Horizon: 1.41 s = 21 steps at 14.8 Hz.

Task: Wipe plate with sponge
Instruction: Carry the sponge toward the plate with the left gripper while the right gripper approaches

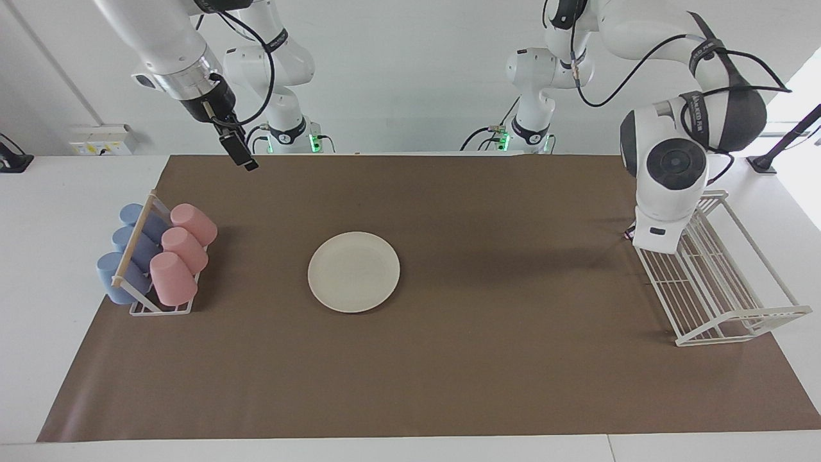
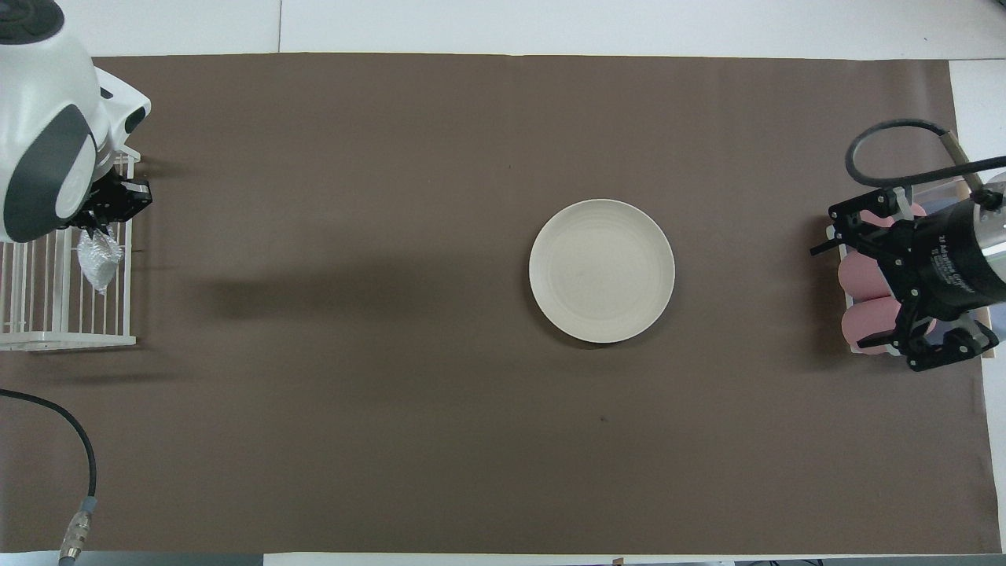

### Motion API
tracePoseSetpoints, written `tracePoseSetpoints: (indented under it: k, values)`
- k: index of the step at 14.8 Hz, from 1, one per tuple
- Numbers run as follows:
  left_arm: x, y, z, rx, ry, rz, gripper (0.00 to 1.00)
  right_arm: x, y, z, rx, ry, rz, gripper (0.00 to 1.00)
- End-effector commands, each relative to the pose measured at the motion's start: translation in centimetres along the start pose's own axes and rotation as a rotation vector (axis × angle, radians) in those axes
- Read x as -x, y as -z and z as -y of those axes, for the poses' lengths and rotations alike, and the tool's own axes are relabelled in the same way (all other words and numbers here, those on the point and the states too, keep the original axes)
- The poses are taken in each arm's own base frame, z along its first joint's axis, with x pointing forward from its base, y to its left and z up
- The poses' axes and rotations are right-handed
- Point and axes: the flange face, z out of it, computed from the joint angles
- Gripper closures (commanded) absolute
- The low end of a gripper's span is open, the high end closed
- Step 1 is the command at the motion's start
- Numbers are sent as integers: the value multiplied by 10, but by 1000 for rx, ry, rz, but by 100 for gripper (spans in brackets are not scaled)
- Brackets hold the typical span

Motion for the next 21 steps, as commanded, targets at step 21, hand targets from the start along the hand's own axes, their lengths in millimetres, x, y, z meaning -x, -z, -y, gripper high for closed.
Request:
tracePoseSetpoints:
  k: [21]
  values:
    - [120, -19, -25, 1464, 87, 502, 100, 120, -22, 9, -93, -134, -18, 0]
